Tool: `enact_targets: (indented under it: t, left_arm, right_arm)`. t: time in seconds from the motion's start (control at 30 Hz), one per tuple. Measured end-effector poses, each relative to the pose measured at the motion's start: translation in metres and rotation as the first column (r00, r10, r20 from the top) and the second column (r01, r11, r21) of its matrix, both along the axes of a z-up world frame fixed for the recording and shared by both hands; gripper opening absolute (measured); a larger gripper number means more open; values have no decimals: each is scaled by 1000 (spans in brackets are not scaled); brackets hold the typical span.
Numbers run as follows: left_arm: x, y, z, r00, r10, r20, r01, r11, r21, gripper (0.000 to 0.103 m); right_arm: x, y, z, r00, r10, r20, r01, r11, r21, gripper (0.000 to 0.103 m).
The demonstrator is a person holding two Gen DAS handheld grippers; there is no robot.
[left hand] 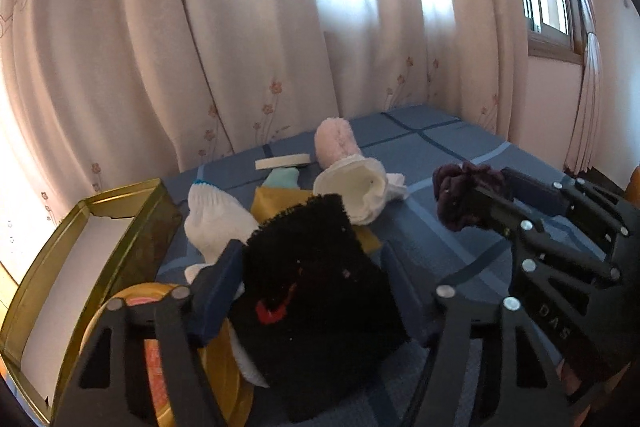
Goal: Organize soft objects
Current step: 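Grasp the dark purple scrunchie with the right tool while the left tool grasps the black fuzzy sock, then lift the scrunchie and black sock with both tools toward the gold tin tray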
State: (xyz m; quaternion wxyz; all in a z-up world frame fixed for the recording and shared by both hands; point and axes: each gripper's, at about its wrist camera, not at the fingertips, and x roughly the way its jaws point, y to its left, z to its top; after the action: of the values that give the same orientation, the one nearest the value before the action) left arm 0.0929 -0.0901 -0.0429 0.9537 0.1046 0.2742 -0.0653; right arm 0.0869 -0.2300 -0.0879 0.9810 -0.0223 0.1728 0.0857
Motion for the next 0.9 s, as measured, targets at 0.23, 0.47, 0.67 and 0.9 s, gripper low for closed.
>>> enact_targets:
  t: [0.23,0.47,0.67,0.9]
  left_arm:
    - [-3,13,1,1000,-10,17,11,998,-60,35]
    - [-11,18,2,998,-21,66,28,995,-97,20]
    - [-22,20,2,993,-42,108,55,991,-120,18]
    - [-35,24,12,980,-48,191,76,987,-141,18]
  right_arm:
    - [-2,2,-1,1000,-14,16,15,1000,-19,32]
    - [-2,3,-1,1000,-18,22,19,999,-35,32]
    - [-4,6,-1,999,-24,35,26,998,-57,32]
    - [-4,7,-1,999,-29,40,32,997,-70,32]
